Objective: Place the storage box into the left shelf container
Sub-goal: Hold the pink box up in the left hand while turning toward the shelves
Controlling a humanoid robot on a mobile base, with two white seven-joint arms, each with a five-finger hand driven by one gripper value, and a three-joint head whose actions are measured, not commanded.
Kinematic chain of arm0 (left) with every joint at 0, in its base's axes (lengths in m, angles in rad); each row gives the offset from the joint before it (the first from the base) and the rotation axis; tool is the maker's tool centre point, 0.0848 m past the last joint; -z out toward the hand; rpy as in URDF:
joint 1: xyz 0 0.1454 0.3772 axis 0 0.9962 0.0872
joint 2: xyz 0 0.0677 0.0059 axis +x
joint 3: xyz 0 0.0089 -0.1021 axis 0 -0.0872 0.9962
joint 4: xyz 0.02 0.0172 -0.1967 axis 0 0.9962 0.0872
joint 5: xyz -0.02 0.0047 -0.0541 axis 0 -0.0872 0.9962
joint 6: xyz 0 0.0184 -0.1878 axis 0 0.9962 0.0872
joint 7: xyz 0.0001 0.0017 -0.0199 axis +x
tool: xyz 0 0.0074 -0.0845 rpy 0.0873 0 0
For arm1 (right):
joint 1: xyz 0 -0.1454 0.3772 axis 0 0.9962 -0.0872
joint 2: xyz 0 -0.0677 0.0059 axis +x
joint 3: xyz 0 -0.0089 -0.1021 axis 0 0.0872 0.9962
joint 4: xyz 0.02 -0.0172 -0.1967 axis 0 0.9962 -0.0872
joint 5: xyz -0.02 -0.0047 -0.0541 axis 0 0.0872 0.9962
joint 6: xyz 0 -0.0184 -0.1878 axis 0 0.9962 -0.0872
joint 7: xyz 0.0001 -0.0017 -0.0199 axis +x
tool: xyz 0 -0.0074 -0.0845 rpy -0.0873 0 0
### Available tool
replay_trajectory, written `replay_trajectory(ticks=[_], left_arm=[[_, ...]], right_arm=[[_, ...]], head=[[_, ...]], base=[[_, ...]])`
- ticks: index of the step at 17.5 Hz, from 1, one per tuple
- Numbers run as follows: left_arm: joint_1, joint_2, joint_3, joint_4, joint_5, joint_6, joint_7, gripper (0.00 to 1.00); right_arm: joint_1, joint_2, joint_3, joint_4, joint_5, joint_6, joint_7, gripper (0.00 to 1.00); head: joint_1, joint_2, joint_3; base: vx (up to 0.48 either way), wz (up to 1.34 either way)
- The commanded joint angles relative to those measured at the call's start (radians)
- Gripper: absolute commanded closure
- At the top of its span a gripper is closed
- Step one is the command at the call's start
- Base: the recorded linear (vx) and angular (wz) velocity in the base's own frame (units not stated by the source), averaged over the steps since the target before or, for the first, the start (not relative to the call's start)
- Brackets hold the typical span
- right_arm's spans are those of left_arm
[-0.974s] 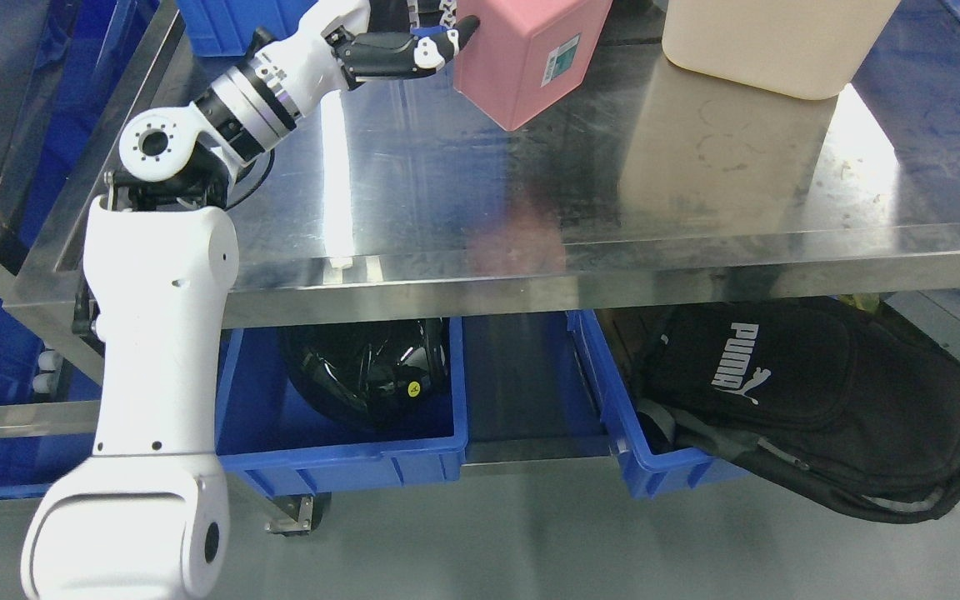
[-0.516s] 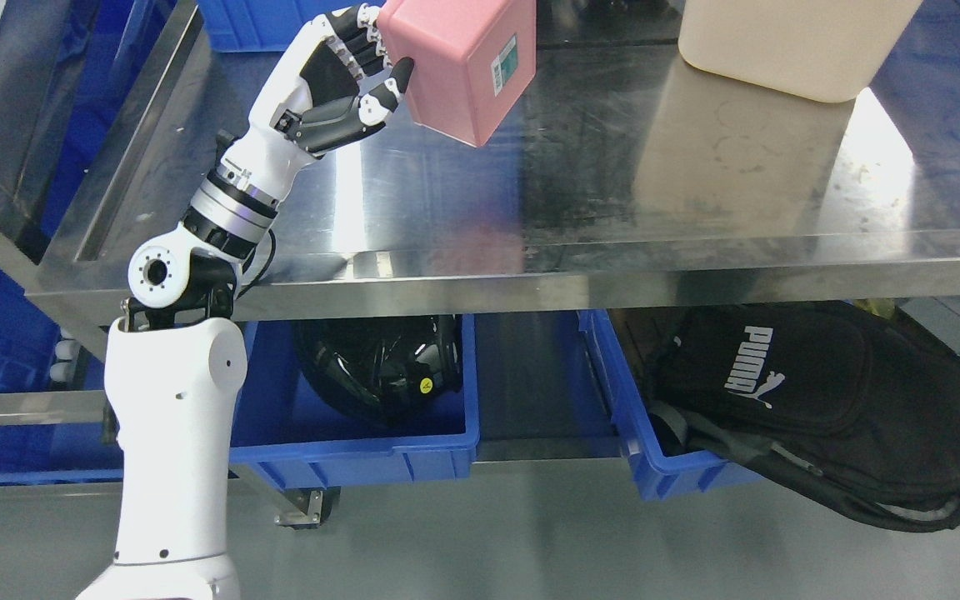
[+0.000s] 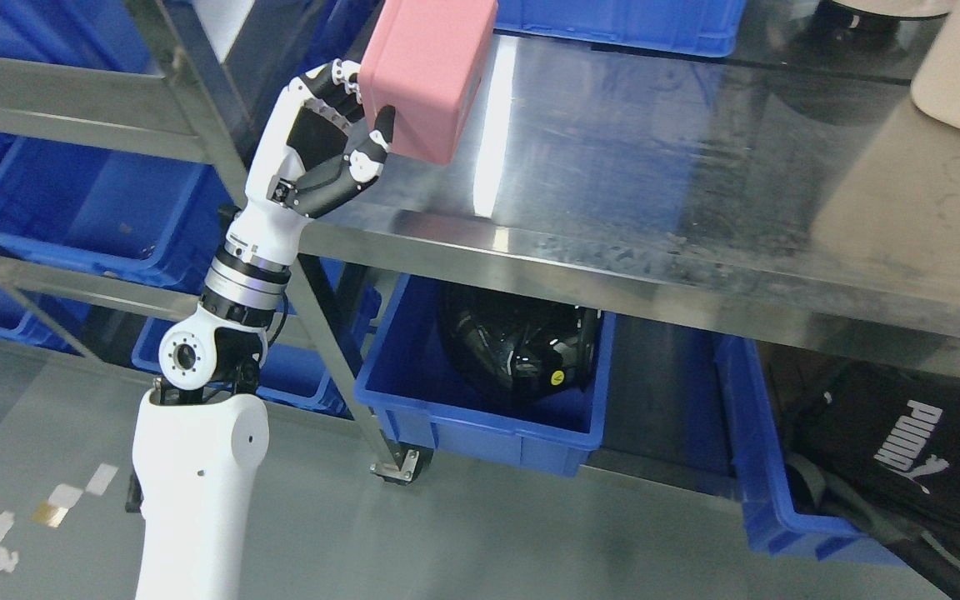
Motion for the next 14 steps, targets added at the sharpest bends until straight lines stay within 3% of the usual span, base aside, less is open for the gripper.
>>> replay_trajectory(ticks=[1,7,14], left_arm=[[0.138,0.017,-0.181,-0.097,0.008,-0.079,0.008,0.98],[0.237,0.017,-0.124,-0.1,0.008,-0.194,0.008,0.99],[0.281,0.017,-0.08,-0.104,0.006,-0.217,0.008,0.99]], right_arm=[[0.009,-0.017,-0.005,-0.017,0.002,0.0,-0.001,0.0],[0.009,-0.017,-0.005,-0.017,0.002,0.0,-0.001,0.0],[0.009,-0.017,-0.005,-0.017,0.002,0.0,-0.001,0.0]], head=[[0.0,0.0,0.0],[0.0,0.0,0.0],[0.0,0.0,0.0]], base=[[-0.061,0.56],[-0.039,0.82],[0.067,1.12]])
